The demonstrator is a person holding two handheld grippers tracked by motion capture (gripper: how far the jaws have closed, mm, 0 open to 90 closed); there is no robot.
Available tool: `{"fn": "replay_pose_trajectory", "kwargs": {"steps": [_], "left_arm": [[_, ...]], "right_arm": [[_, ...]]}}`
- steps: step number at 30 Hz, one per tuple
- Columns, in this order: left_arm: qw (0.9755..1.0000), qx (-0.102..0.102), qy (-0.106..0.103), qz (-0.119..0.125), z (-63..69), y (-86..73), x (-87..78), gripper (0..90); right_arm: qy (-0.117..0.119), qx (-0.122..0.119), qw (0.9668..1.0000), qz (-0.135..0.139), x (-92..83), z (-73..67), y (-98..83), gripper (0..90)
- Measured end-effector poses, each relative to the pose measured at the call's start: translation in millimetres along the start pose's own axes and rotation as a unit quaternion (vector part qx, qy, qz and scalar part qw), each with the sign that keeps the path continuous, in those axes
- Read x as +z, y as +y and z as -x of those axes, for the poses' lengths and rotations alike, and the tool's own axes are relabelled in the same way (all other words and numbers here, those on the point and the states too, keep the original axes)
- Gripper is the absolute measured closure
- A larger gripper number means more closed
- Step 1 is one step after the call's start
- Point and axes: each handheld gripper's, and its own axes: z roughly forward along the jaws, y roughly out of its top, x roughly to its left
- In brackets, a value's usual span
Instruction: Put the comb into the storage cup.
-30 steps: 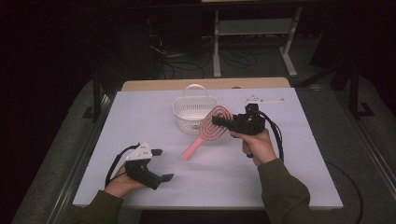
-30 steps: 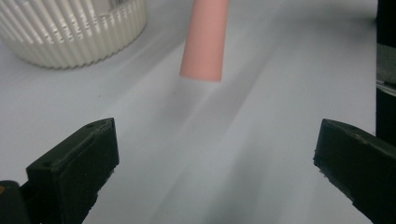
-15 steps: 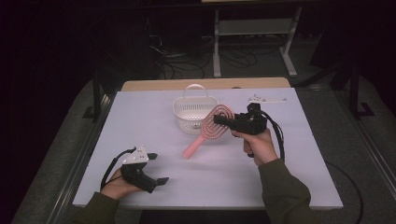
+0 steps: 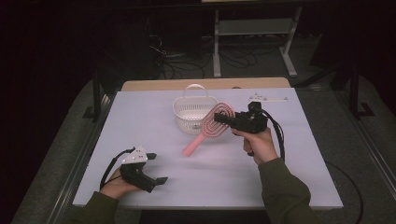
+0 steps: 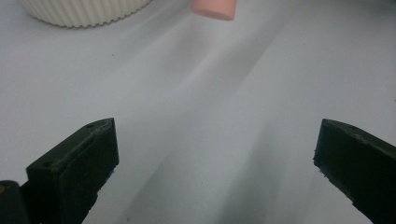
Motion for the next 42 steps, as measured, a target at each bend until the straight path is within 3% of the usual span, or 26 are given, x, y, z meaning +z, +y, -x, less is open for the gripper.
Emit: {"fn": "replay_pose_trajectory", "kwargs": {"steps": [42], "left_arm": [[0.9999, 0.000, -0.011, -0.008, 3.5, 1.9, 3.5, 0.0]], "right_arm": [[-0.013, -0.017, 0.9981, 0.057, -21.0, -4.2, 51.8, 63.2]]}}
